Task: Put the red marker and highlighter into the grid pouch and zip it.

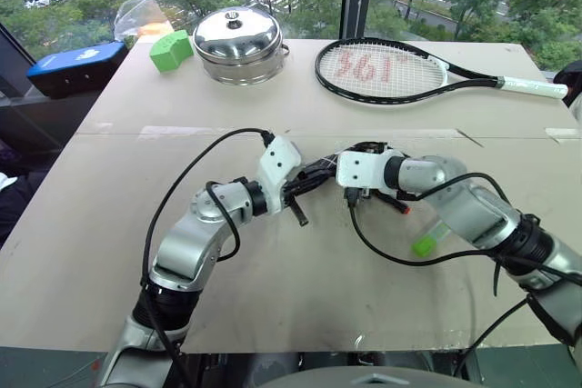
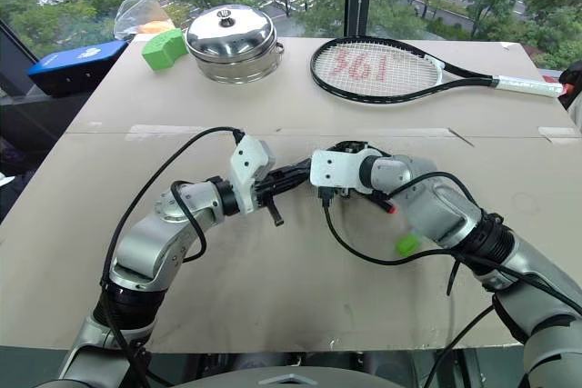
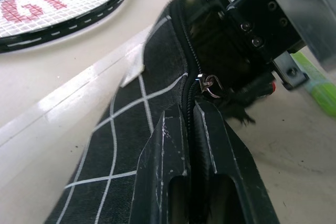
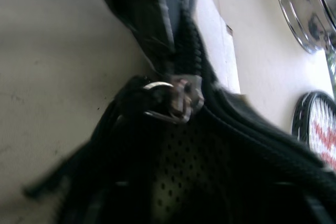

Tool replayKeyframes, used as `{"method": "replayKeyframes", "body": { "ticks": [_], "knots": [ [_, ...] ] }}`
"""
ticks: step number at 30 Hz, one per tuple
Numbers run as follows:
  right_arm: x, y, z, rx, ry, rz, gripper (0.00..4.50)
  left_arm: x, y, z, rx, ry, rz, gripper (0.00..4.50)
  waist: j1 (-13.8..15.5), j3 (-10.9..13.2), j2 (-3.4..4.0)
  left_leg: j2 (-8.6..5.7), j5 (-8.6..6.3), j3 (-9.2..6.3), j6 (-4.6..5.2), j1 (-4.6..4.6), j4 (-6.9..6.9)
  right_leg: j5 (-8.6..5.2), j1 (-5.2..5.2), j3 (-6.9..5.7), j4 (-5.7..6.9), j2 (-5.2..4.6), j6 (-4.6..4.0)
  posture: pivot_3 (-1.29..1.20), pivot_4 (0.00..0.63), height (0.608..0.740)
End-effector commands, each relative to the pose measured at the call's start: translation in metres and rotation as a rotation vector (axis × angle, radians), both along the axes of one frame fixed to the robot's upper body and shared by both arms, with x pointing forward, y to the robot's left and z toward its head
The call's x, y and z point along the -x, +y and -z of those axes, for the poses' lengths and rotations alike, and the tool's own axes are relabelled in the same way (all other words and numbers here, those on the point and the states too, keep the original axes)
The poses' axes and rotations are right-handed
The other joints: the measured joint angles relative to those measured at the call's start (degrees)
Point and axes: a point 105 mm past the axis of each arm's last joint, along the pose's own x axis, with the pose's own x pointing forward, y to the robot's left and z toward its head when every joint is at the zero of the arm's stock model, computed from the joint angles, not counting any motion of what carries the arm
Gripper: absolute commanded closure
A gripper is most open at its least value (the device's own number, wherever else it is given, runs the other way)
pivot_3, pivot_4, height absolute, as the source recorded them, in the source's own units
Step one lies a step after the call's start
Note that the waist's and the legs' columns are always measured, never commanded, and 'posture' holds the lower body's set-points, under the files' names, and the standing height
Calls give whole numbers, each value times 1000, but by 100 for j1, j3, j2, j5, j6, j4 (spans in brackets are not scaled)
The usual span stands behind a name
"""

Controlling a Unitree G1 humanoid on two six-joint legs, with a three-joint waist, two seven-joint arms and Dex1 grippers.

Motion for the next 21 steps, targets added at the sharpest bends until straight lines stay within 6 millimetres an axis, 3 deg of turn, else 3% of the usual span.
{"method": "replayKeyframes", "body": {
  "ticks": [1, 3, 11, 18, 21],
  "knots": [
    [1, 4, -8, 15, -62, -37, 918, -2, 0, -12, 6, -57, -7, 4500, 0, 0, 0, 0, 0, 0, 0, 0, 0, 0, 0, 0, 0, 0, 0, 0, 150, 740],
    [-2, 2, -9, 22, -83, -20, 36, -2, 1, -11, 3, -52, -10, 4500, 0, 0, 0, 0, 0, 1, -1, 0, 0, 0, 0, 0, 0, 0, 0, 0, 150, 740],
    [-2, -8, -11, 5, -96, 24, 12, -2, 6, -7, 8, -27, -12, 4500, 11, 0, 0, 0, 2, -1, -3, 0, 2, 0, 1, -1, 1, -1, 0, 0, 150, 740],
    [37, -40, -47, -469, 363, 184, 12, -9, 29, -11, 16, -22, -80, 4500, 9, 0, 0, 2, 2, -11, -3, 2, 3, 1, 10, -10, 1, -2, -1, 0, 150, 740],
    [53, -54, -48, -537, 487, 236, 12, -8, 37, -13, 27, -25, -86, 4500, 9, 0, 1, 2, 0, -12, -1, 8, 2, 1, 12, -10, 2, -3, -2, 0, 150, 740]
  ]
}}
